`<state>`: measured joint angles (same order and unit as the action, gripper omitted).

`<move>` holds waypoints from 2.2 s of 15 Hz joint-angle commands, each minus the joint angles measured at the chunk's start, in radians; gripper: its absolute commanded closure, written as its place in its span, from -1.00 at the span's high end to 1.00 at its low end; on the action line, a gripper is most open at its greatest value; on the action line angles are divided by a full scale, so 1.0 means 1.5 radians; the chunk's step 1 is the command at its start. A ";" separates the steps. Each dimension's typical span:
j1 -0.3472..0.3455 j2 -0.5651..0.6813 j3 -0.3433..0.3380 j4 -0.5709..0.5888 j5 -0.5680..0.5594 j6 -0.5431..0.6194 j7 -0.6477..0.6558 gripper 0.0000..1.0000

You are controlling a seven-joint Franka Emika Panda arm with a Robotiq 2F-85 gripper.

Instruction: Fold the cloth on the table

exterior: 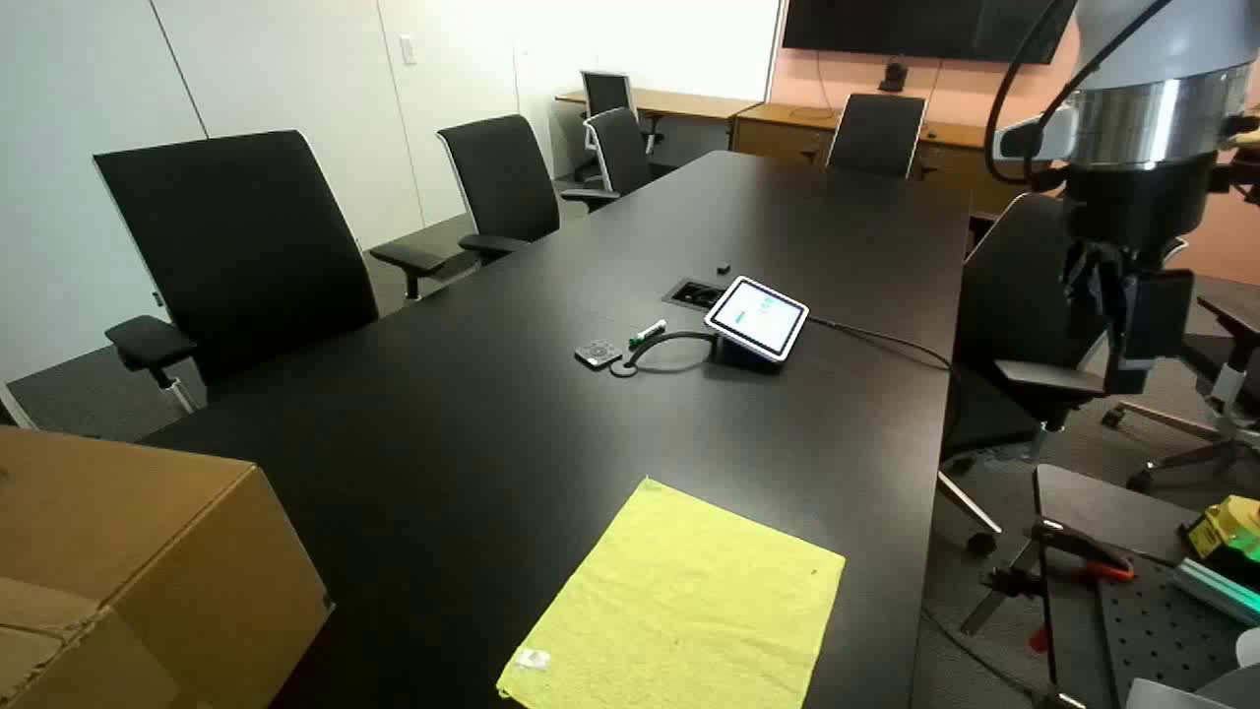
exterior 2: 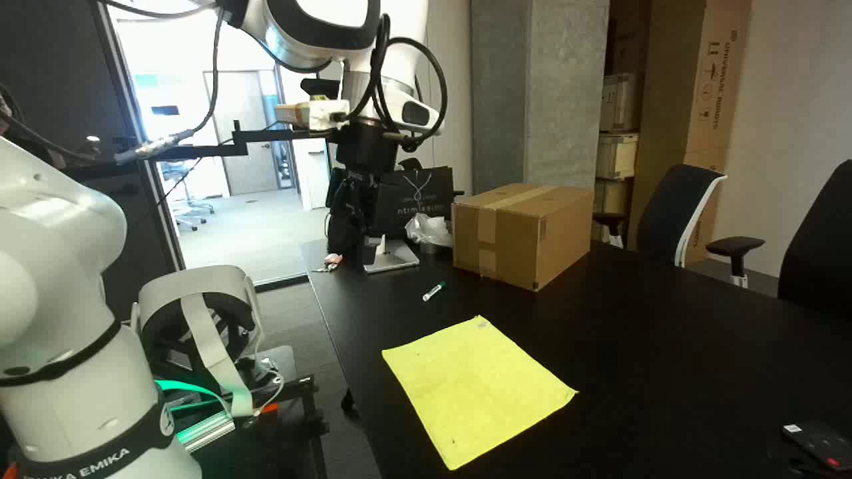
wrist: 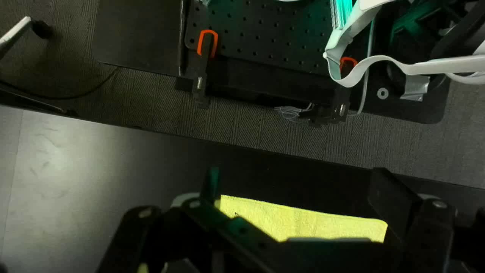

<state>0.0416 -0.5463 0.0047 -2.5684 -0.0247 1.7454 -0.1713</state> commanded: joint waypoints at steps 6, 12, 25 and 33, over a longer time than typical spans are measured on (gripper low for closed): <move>0.004 0.000 -0.003 0.002 -0.001 -0.002 0.002 1.00; 0.006 0.138 -0.001 -0.011 0.005 0.186 0.006 1.00; -0.014 0.636 0.037 0.139 0.070 0.517 -0.021 1.00; -0.014 0.771 0.025 0.200 0.042 0.556 0.029 1.00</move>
<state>0.0315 0.5521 0.0434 -2.3097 0.0534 2.5661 -0.1539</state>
